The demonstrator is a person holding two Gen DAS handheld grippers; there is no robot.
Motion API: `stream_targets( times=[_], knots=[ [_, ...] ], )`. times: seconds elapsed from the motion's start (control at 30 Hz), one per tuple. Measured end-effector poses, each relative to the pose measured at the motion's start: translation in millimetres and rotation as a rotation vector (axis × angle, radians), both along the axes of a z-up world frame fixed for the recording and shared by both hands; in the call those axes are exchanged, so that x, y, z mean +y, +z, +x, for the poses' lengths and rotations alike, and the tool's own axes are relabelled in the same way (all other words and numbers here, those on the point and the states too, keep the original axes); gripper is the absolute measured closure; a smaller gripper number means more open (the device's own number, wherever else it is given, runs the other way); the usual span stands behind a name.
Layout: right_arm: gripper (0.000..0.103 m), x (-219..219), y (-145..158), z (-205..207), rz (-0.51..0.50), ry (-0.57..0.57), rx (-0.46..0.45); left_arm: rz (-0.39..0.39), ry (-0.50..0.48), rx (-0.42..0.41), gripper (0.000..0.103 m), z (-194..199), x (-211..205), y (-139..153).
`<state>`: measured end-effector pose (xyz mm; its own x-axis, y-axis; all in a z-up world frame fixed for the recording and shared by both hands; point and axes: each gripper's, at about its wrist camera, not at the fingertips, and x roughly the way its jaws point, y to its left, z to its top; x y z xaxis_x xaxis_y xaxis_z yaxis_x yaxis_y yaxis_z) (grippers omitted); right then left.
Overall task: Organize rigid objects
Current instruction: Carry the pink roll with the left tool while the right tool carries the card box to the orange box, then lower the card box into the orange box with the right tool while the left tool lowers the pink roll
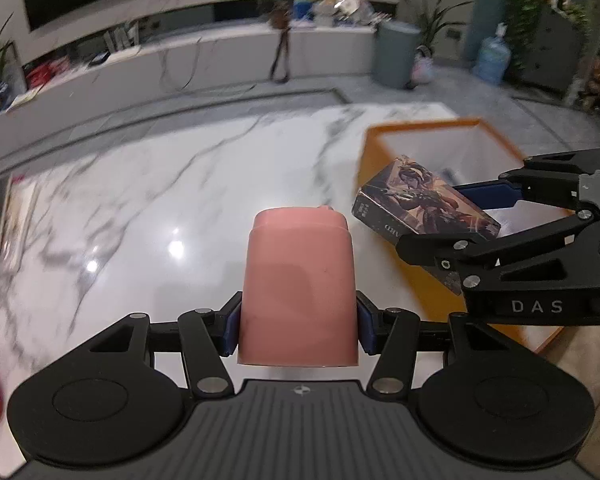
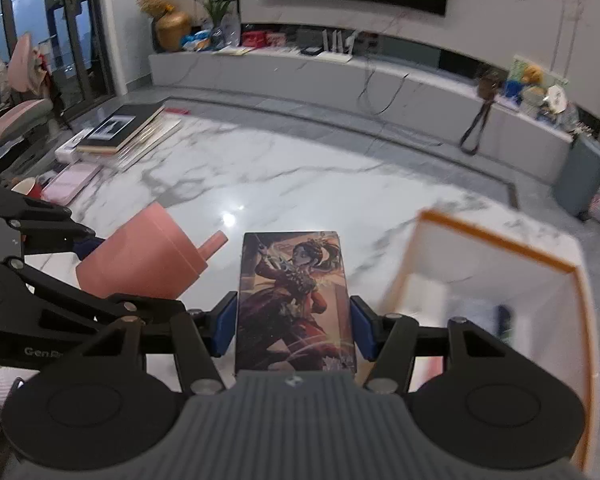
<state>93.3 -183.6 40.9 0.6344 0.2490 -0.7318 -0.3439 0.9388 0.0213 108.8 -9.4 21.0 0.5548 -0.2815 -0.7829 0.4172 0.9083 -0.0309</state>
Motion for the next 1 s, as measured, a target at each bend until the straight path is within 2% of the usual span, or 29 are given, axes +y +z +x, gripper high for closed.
stream_targets(
  times=[0.2,0.33,0.5,0.73,1.0],
  knots=[
    [0.045,-53.5,29.4,-3.9,-0.073,-0.056,-0.018,-0.047,-0.101,-0.041,0.041,8.2,-49.4,14.0],
    [0.045,-87.6,30.1,-6.2,-0.137,-0.103,0.011,-0.069,-0.179,-0.046,0.041,11.3,-83.5,11.9],
    [0.045,-120.1,-5.2,-5.4,-0.208,-0.147,0.142,-0.072,-0.263,-0.032,0.041,10.7,-114.3,-2.0],
    [0.045,-143.7,-55.5,-1.8,-0.201,-0.211,0.335,-0.039,-0.295,-0.004,0.041,14.2,-135.3,-21.7],
    [0.045,-142.1,-80.4,2.5,-0.237,-0.206,0.411,-0.018,-0.317,0.02,0.041,16.2,-149.4,-31.7]
  ],
)
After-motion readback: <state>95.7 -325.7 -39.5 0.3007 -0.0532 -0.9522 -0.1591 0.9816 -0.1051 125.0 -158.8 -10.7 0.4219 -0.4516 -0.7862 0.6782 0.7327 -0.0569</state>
